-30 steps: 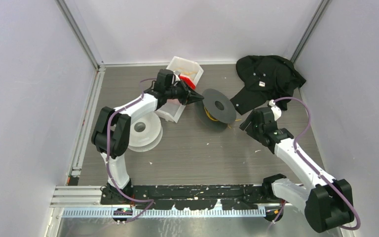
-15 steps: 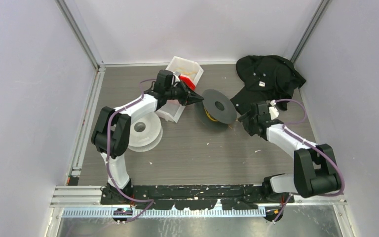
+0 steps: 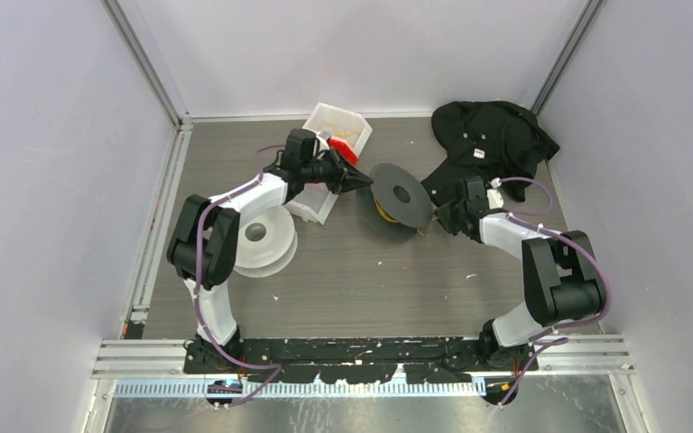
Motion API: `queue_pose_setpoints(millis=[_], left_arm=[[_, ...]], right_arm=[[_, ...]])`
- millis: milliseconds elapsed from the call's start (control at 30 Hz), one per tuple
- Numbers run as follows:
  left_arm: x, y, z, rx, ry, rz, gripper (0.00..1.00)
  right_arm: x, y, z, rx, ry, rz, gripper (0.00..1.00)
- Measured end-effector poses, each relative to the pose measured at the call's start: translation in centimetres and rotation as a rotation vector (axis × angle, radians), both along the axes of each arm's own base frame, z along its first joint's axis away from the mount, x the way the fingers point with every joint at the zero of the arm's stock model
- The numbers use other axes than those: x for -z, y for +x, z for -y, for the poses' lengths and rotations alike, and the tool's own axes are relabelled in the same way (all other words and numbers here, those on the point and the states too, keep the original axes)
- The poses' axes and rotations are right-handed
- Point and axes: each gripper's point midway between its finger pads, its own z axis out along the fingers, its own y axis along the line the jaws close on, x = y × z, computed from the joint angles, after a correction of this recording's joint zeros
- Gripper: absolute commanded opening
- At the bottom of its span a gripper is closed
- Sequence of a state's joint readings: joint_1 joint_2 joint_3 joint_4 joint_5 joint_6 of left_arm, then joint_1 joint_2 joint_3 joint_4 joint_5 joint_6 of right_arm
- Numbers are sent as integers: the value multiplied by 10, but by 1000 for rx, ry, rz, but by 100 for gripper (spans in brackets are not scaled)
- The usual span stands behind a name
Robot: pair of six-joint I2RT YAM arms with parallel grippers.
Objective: Wrap the cables
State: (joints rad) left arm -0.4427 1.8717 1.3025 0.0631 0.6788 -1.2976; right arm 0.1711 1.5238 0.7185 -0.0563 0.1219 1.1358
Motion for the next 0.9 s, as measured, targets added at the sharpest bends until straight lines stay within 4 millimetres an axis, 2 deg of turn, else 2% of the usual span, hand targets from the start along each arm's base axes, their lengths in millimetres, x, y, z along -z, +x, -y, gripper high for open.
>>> queue_pose_setpoints(millis=[167,300,533,733,900], left_arm=[[-1,-1,1,11,-8,2,0],[-1,-3,2,23,-15,2,1],[4,-7,3,88,-42,5,0],[14,-8,7,173,-75,-8,1],[17,-11,7,233,-96,-2,0]], right_arm=[[1,5,0,-1,11,0,8],[3,9,1,-5,9,-3,1],[-4,20,5,-52,0,15,1],[-13,53,-6,-187,50,43,1],[-14,61,-15,-281,94,49,0]])
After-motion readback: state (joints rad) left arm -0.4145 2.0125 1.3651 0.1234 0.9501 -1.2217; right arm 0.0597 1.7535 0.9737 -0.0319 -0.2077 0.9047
